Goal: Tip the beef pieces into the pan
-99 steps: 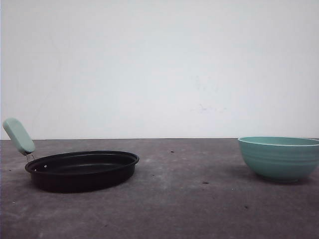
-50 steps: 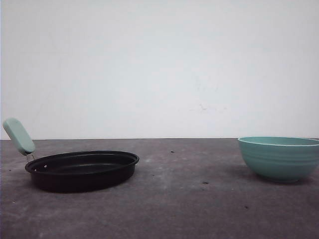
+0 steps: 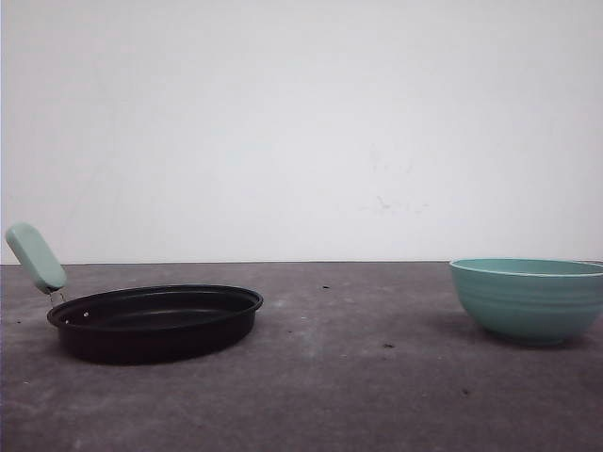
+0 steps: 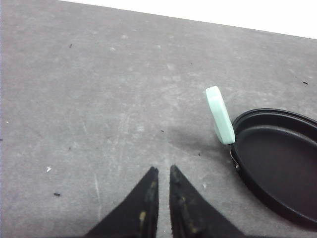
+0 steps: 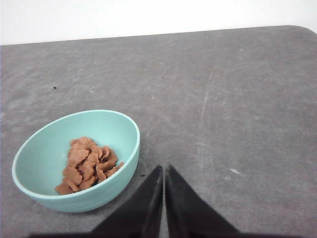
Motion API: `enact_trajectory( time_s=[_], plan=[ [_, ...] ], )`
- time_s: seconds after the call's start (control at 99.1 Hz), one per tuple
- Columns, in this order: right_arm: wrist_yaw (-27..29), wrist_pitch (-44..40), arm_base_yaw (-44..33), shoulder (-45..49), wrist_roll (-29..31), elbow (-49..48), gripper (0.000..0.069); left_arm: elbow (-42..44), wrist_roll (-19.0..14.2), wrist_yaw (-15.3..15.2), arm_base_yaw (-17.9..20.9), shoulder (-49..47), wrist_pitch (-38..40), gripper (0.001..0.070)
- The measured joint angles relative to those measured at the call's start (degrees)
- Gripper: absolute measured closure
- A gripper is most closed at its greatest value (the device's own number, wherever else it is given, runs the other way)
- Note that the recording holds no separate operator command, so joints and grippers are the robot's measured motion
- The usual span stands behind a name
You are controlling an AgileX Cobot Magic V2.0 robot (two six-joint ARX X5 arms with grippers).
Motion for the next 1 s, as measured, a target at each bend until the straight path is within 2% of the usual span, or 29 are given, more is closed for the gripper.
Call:
enact_trajectory(
  time_s=[0.222,0.999],
  plan=[
    [0.00,1.62,0.00,0.00,0.00,0.00,0.0686,-0.48,0.24,-0.09,0.00,0.00,1.99,0.0696],
    [-0.02,1.60,0.00,0.00,0.00,0.00,0.0686,-0.48,0.42,-0.13,0.00,0.00,2.01,0.0696]
  ],
)
